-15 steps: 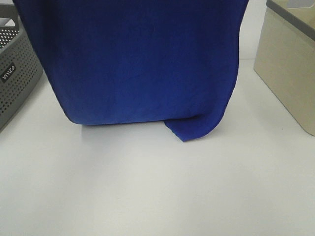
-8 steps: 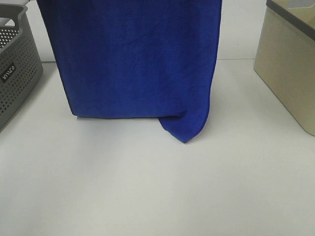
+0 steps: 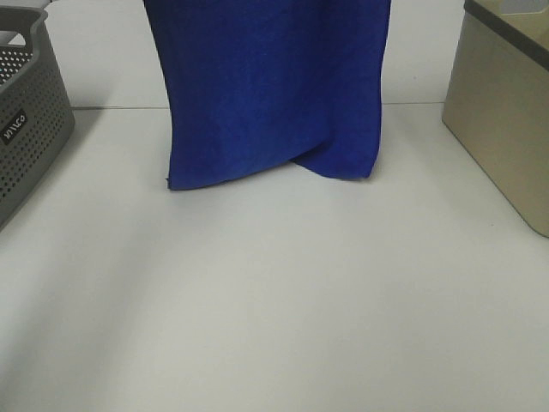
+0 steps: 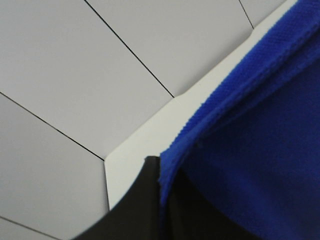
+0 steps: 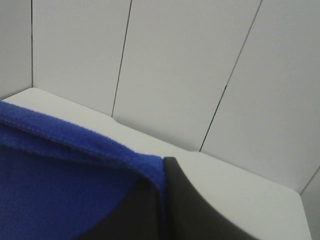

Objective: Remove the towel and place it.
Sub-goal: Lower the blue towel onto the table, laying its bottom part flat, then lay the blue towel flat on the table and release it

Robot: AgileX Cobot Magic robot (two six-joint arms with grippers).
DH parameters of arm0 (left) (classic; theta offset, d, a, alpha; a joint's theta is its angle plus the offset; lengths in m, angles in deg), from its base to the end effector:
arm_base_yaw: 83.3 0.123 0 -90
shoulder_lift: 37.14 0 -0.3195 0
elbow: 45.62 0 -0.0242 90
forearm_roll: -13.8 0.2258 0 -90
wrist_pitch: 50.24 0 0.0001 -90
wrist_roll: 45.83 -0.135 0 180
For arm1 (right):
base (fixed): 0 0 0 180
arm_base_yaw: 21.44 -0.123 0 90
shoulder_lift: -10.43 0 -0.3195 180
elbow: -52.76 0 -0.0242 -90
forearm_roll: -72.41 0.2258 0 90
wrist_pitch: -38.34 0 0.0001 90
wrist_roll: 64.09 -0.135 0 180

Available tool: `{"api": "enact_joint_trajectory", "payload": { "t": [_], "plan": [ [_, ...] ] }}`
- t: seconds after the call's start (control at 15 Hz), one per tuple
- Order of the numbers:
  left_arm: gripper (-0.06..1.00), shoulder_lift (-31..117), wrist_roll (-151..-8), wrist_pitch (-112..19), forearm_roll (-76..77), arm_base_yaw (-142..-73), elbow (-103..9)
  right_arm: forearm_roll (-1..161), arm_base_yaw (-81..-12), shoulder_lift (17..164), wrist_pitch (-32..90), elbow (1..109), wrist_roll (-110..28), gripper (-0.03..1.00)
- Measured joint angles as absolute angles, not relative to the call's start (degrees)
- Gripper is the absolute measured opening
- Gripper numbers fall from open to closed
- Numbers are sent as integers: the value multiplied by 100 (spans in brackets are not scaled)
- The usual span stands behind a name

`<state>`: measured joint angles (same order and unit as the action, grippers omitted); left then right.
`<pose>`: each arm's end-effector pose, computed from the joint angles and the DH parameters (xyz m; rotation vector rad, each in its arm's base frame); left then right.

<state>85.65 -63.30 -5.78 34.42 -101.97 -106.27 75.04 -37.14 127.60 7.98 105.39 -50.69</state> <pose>0.4729 -0.1246 0.4852 0.6305 1.7260 0.3973 0.4553 0.1312 0.5146 -0.4014 1.6071 0.0798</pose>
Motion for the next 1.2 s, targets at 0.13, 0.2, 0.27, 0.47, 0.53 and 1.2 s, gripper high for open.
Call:
{"api": "enact_joint_trajectory", "payload": {
  "t": [0.13,0.2,0.27,0.47,0.53,1.2],
  "plan": [
    [0,8714,-6445,-1575,3918,-10157,-10650,7636,-3691,13070,1262,10872,-5063,1],
    [0,8714,-6548,-1747,4067,-10157,-10662,7676,-3686,13104,1262,10877,-5063,1],
    [0,8714,-6680,-1838,4159,-10157,-10679,7693,-3686,13133,1216,10877,-5063,1],
    [0,8714,-6920,-1724,4227,-10157,-10679,7739,-3686,13162,993,10877,-5063,1],
    [0,8714,-6966,-1586,4227,-10157,-10679,7745,-3686,13162,855,10877,-5063,1],
    [0,8141,-7539,144,3070,-10174,-10679,7962,-3714,12405,-1168,10877,-5057,1]
  ]
}}
